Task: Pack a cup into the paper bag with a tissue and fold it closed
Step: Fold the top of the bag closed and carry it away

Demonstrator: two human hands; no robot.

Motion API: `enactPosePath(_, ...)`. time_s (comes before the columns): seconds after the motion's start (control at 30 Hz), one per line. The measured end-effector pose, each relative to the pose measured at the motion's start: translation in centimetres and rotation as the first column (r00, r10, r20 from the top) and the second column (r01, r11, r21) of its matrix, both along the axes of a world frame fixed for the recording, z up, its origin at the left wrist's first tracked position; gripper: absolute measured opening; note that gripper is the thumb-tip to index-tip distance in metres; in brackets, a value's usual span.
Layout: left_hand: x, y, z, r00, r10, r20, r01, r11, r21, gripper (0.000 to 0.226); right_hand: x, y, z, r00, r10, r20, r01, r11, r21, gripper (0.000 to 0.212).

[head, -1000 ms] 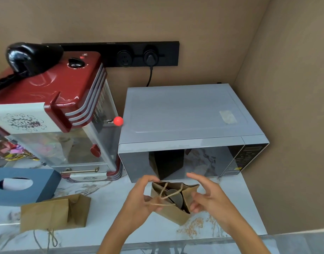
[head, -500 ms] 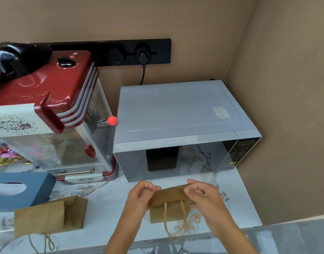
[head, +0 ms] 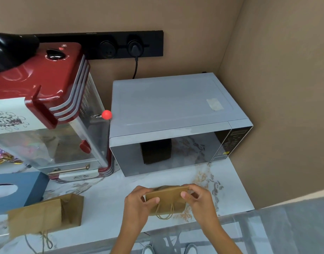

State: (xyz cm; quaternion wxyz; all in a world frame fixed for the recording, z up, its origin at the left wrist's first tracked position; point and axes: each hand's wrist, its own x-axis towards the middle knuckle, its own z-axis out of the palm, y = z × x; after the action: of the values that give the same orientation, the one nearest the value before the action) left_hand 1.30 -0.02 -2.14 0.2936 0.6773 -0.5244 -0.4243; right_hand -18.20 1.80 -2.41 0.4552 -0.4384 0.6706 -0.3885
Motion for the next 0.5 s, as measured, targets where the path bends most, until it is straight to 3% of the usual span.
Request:
enactPosePath(0.2, -2.7, 3.2, 0.6, 0.982, -0.059, -0.177, 0.056, 0.998, -0.024, 0.022, -3.6, 2.4, -0.1, 0.998, -0.055, 0.007, 0.055, 0.998, -0.033, 0.020)
enactPosePath(0.4, -11.3, 7.5, 0.7, 0.975, -0.126, -0.182, 0.121, 0.992, -0.036, 0.033, -12.9, 7.9, -0.2, 0.997, -0.049, 0.057, 0.051, 0.998, -0.028, 0.024)
enactPosePath(0.5, -17.9, 9.9, 0.9, 0.975, -0.139, -0.172, 0.140, 0.990, -0.003, 0.025, -19.5, 10.3, -0.4, 0.995, -0.075, 0.069, 0.076, 0.997, -0.008, 0.026)
